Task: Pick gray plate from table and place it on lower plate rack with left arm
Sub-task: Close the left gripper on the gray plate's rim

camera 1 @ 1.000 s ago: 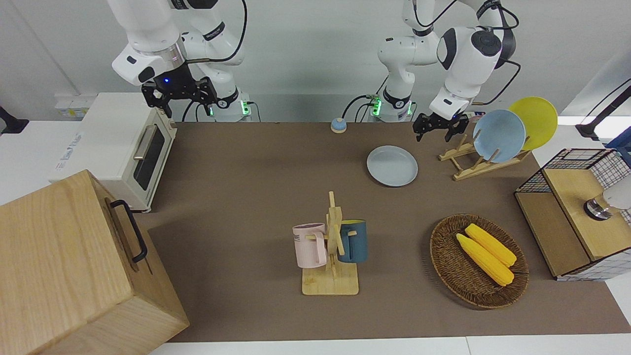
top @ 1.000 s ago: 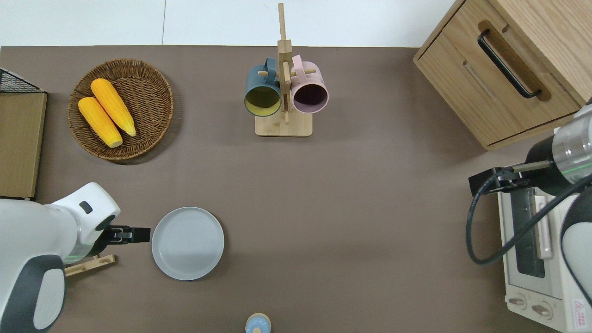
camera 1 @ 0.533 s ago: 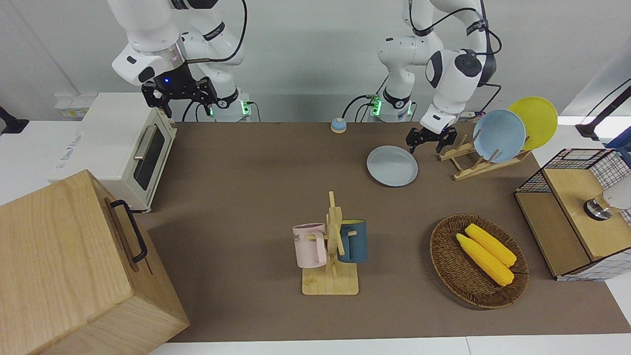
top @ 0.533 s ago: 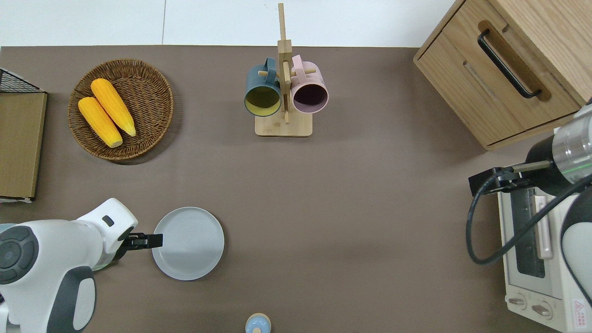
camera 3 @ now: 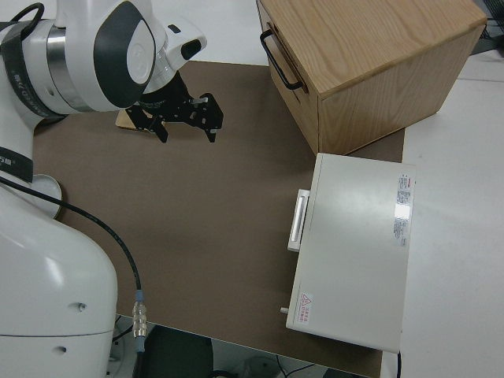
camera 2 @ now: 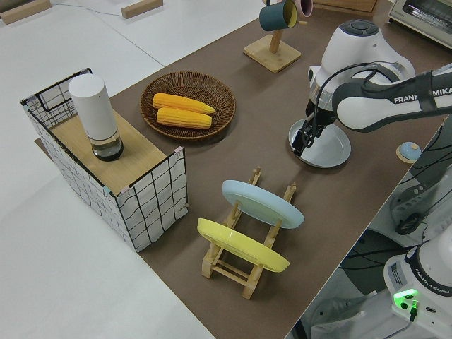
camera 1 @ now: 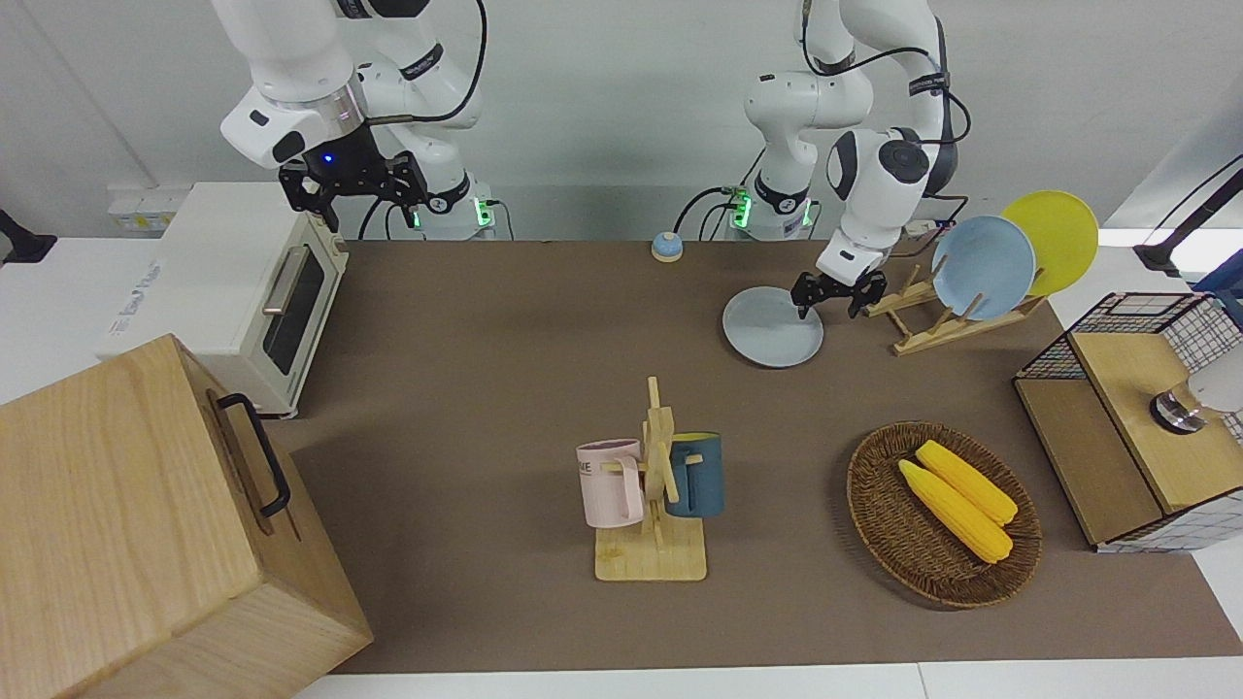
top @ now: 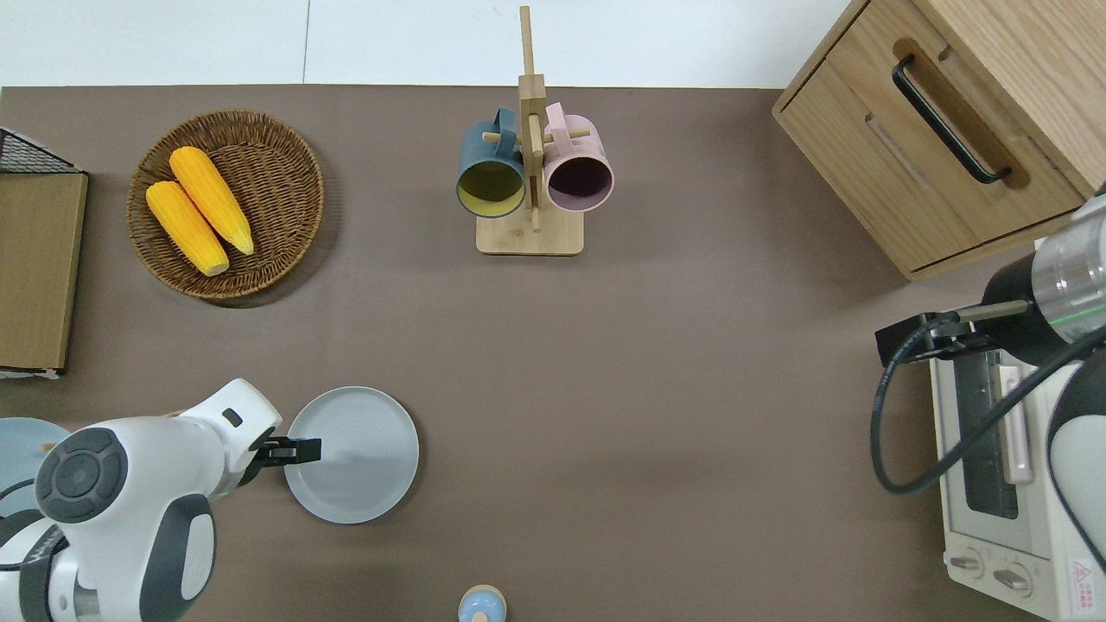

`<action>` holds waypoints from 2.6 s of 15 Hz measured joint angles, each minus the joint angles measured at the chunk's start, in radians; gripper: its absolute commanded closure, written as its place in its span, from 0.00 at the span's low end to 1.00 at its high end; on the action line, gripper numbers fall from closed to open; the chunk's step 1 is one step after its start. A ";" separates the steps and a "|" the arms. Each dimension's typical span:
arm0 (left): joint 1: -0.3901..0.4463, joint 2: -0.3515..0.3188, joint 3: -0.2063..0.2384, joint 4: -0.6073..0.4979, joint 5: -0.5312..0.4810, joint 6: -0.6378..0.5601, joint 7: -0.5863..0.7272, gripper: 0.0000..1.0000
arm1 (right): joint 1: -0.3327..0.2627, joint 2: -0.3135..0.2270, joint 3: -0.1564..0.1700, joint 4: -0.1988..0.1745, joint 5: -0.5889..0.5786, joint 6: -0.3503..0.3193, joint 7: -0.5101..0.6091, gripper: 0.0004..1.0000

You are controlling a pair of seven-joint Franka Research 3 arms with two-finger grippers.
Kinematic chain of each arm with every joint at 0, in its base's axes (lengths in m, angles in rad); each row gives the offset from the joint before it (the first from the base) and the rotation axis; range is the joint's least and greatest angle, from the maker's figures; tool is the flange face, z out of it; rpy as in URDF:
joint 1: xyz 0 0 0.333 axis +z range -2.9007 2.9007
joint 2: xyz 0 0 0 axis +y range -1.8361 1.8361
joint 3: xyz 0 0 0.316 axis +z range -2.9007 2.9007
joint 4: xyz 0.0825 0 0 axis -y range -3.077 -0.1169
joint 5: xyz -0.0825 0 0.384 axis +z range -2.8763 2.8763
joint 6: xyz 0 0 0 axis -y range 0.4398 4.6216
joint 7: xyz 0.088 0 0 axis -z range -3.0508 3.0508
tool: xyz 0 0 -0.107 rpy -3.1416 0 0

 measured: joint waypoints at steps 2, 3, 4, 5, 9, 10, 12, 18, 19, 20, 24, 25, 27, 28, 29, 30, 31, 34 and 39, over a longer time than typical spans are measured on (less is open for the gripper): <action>0.000 0.024 0.000 -0.012 0.000 0.039 0.000 0.01 | 0.000 0.000 0.000 0.000 0.000 0.000 0.000 0.02; 0.000 0.033 0.000 -0.019 0.000 0.054 -0.001 0.01 | 0.000 0.000 0.000 0.000 0.000 0.000 0.000 0.02; 0.000 0.041 0.000 -0.023 0.000 0.065 -0.001 0.01 | 0.000 0.000 0.000 0.000 0.000 0.000 0.000 0.02; 0.000 0.047 0.000 -0.026 0.000 0.072 -0.001 0.01 | 0.000 0.000 0.000 0.000 0.000 0.000 0.000 0.02; 0.000 0.052 0.000 -0.029 0.000 0.076 -0.001 0.01 | 0.000 0.000 0.000 0.000 0.000 0.000 0.000 0.02; 0.000 0.054 0.000 -0.029 0.000 0.078 -0.001 0.01 | 0.000 0.000 0.000 0.000 0.000 0.000 0.000 0.02; 0.000 0.062 -0.001 -0.030 0.000 0.087 -0.001 0.01 | 0.000 0.000 0.000 0.000 0.000 0.000 0.000 0.02; -0.001 0.082 -0.001 -0.030 0.000 0.102 -0.002 0.74 | 0.000 0.000 0.000 0.000 0.000 0.000 0.000 0.02; -0.001 0.083 -0.001 -0.030 0.000 0.105 -0.003 0.86 | 0.000 0.000 0.000 0.000 0.000 0.000 0.000 0.02; -0.001 0.083 -0.001 -0.030 0.000 0.106 -0.006 0.94 | 0.000 0.000 0.000 0.000 0.000 0.000 0.000 0.02; -0.002 0.084 -0.002 -0.030 0.000 0.107 -0.010 1.00 | 0.000 0.000 0.000 0.000 0.000 0.000 0.000 0.02; -0.003 0.083 -0.002 -0.030 0.000 0.107 -0.010 1.00 | 0.000 0.000 0.000 0.000 0.000 0.000 0.000 0.02; -0.008 0.072 -0.002 -0.030 0.000 0.104 -0.010 1.00 | 0.000 0.000 0.000 0.000 0.000 0.000 0.000 0.02; -0.010 0.071 -0.002 -0.030 0.000 0.104 -0.010 1.00 | 0.000 0.000 0.000 0.000 0.000 0.000 0.000 0.02; -0.010 0.071 -0.002 -0.030 0.000 0.104 -0.010 1.00 | 0.000 0.000 0.000 0.000 0.000 0.000 0.000 0.02; -0.010 0.071 -0.002 -0.029 0.000 0.104 -0.010 1.00 | 0.000 0.000 0.000 0.000 0.000 0.000 0.000 0.02; -0.010 0.071 -0.002 -0.029 0.000 0.105 -0.010 1.00 | 0.000 0.000 0.000 0.000 0.000 0.000 0.000 0.02; -0.011 0.063 -0.001 -0.020 -0.001 0.098 -0.010 1.00 | 0.000 0.000 0.000 0.000 0.000 0.000 0.000 0.02; -0.011 0.040 0.001 0.066 -0.001 -0.010 -0.013 1.00 | 0.000 0.000 0.000 0.000 0.000 0.000 0.000 0.02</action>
